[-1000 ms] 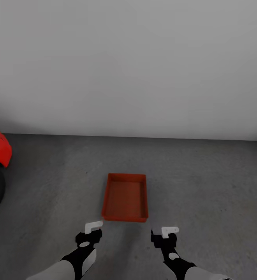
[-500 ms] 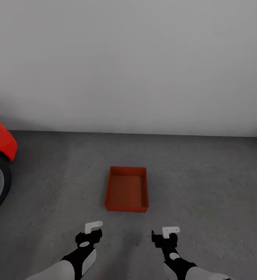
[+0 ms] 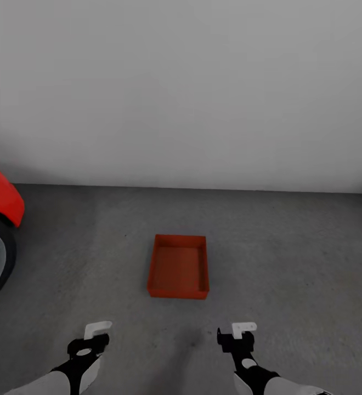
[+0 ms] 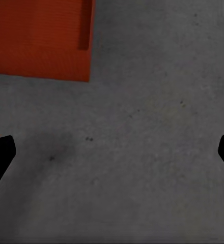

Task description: Move the two storage containers from the living room to the garage. In the garage, place one container on the floor and stack the other container on top of it (either order is fine).

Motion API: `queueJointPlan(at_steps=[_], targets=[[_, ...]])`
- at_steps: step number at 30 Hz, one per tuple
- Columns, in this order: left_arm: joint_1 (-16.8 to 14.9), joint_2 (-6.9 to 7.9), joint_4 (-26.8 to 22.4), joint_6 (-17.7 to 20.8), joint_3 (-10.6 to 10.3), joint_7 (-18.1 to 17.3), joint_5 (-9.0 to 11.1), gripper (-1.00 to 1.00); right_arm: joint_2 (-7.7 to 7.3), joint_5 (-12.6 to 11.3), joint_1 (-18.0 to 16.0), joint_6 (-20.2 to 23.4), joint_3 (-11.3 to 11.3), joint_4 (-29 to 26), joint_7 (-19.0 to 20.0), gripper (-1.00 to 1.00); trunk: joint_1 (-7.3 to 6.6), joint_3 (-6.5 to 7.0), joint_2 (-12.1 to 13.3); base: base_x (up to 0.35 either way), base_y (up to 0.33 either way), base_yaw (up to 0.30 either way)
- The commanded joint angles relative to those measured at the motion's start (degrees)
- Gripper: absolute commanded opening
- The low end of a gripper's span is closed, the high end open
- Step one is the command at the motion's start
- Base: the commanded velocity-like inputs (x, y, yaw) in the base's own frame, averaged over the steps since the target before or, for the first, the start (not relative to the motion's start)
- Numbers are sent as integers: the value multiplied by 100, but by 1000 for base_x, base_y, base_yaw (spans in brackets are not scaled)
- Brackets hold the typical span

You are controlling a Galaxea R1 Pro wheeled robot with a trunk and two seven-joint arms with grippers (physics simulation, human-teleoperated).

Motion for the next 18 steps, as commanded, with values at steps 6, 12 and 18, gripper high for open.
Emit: queueJointPlan(at_steps=[6,12,18], targets=[[14,137,397,-31,-4,-5,89,100,7,-46,-4,7,52,29,-34,100,0,-4,-3,0,0,0],[30,158,427,-31,0,-53,141,100,2,-42,-2,15,52,37,-30,100,0,-4,-3,0,0,0],[31,179,434,-9,0,-83,383,100,0,-41,-2,17,53,133,-21,100,0,-4,-3,0,0,0]])
